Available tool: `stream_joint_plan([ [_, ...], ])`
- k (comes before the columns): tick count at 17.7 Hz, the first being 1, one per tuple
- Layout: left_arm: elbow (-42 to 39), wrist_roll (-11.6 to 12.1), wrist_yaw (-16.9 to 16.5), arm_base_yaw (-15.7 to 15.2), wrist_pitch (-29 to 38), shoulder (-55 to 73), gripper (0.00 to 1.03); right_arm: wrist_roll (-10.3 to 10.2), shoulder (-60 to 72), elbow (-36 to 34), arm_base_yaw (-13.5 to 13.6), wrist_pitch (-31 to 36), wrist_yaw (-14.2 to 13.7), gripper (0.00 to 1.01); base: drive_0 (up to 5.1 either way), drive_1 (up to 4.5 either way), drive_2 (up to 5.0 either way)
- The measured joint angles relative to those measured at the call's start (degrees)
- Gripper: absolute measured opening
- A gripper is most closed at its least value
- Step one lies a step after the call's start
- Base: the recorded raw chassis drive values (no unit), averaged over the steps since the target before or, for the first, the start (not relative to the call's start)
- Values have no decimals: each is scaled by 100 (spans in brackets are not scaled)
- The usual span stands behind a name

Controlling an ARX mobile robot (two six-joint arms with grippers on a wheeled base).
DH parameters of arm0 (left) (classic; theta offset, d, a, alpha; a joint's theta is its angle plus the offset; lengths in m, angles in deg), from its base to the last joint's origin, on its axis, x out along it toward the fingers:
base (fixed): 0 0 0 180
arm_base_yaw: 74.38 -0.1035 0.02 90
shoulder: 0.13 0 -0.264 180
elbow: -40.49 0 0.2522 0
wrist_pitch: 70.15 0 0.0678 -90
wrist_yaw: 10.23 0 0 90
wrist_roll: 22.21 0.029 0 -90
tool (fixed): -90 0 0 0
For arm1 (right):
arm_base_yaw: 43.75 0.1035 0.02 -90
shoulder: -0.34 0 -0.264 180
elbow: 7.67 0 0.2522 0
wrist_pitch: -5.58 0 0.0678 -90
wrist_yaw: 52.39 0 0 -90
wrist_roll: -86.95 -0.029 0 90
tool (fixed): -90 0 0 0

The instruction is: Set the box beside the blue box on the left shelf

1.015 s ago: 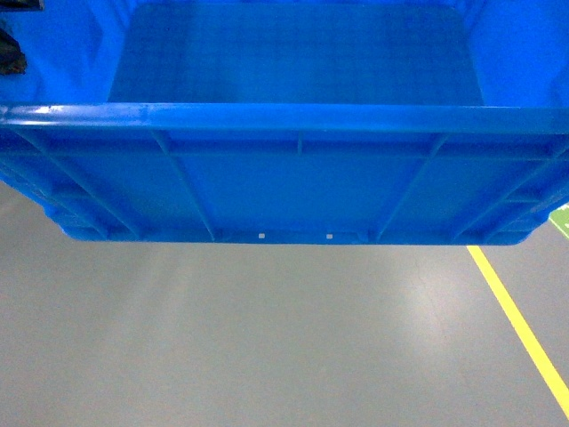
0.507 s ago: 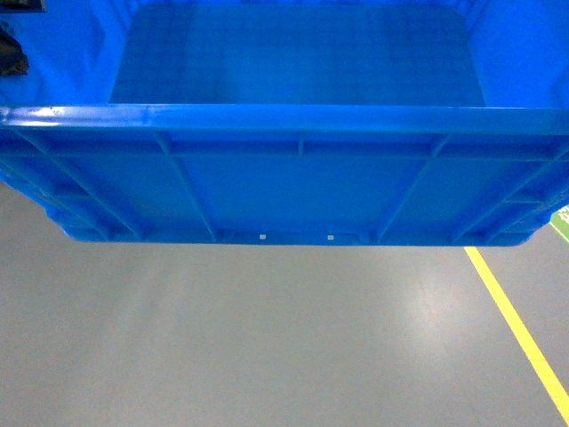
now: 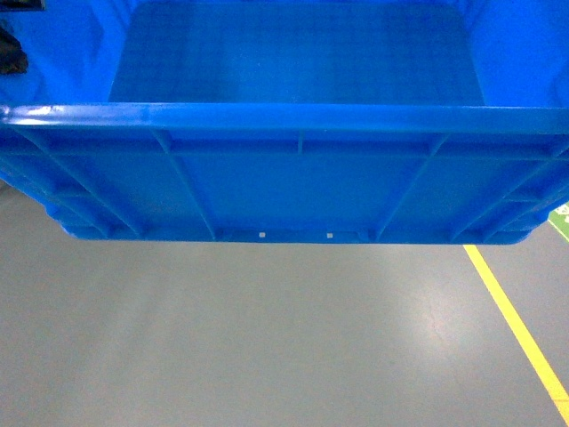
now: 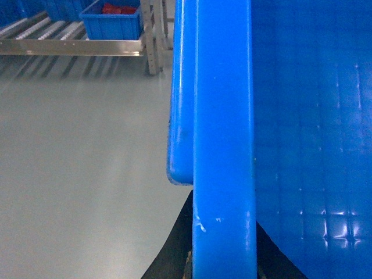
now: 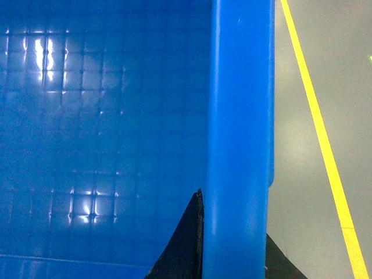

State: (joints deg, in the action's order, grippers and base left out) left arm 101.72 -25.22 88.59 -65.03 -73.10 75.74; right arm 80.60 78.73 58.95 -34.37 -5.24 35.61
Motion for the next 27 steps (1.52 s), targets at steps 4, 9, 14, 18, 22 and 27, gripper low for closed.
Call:
stream_joint_plan([
  [4, 0, 2, -2, 0, 2, 0, 6, -2, 0, 0, 0, -11, 2, 7, 9, 439, -421],
  [9, 0, 0, -2, 0, -7, -4, 6, 0, 0, 0, 0, -7, 2, 7, 2, 432, -428],
  [14, 0, 7, -2, 0, 22, -9, 6, -4, 0, 0, 0, 0, 0, 7, -7, 423, -438],
  [18, 0, 13, 4, 0, 0, -9, 6, -7, 2, 0, 0, -15, 2, 7, -9, 422, -439],
  [22, 0, 15, 2, 0, 11, -9, 6, -4, -2, 0, 0, -4, 4, 7, 1, 432, -429],
  [27, 0, 2, 0, 0, -7, -9, 6, 0, 0, 0, 0, -7, 0, 7, 5, 436, -425],
])
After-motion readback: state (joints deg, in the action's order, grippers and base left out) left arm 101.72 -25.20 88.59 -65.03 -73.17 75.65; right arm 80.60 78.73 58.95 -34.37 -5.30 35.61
